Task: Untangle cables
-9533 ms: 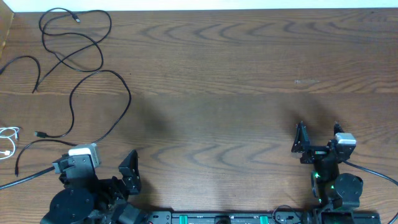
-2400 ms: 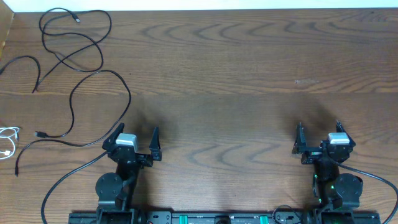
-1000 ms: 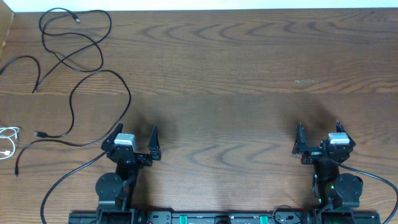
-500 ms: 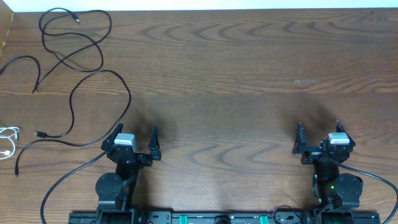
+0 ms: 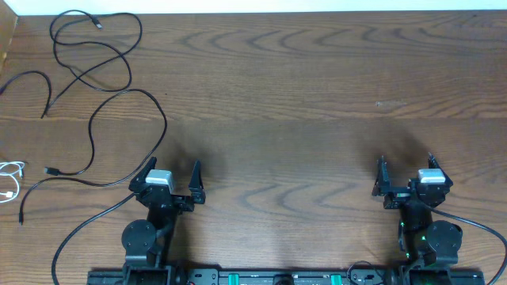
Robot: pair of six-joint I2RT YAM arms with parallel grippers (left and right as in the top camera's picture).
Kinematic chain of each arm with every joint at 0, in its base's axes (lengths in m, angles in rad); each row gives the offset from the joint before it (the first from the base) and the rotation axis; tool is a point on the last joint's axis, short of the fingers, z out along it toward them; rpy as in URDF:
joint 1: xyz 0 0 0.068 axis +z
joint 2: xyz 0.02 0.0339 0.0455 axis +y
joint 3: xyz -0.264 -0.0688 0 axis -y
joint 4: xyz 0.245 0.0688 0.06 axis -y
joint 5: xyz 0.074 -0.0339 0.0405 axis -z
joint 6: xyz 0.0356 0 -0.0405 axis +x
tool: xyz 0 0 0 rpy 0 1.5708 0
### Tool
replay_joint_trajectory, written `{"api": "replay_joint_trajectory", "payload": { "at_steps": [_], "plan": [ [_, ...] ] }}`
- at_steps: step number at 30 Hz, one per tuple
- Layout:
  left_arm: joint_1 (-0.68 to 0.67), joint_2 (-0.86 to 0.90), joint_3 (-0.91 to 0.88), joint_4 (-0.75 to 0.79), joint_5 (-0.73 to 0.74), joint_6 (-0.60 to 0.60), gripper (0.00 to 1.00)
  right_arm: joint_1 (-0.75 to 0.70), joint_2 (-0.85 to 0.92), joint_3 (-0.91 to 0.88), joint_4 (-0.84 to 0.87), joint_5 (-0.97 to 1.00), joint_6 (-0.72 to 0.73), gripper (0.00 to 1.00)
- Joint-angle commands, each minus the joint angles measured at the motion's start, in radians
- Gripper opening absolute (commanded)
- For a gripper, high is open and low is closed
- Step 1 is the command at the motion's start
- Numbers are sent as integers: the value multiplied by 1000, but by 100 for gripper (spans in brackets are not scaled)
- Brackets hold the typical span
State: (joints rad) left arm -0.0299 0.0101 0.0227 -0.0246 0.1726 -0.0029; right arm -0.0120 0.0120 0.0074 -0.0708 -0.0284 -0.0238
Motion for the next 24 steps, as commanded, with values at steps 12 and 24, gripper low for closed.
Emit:
{"api": "replay_joint_trajectory", "payload": {
  "at_steps": [12, 24],
  "plan": [
    [1, -6, -19, -34, -8, 9, 98, -7, -6, -2, -4, 21, -15, 99],
    [1, -6, -19, -34, -8, 9, 98, -7, -6, -2, -4, 22, -15, 99]
  ]
}}
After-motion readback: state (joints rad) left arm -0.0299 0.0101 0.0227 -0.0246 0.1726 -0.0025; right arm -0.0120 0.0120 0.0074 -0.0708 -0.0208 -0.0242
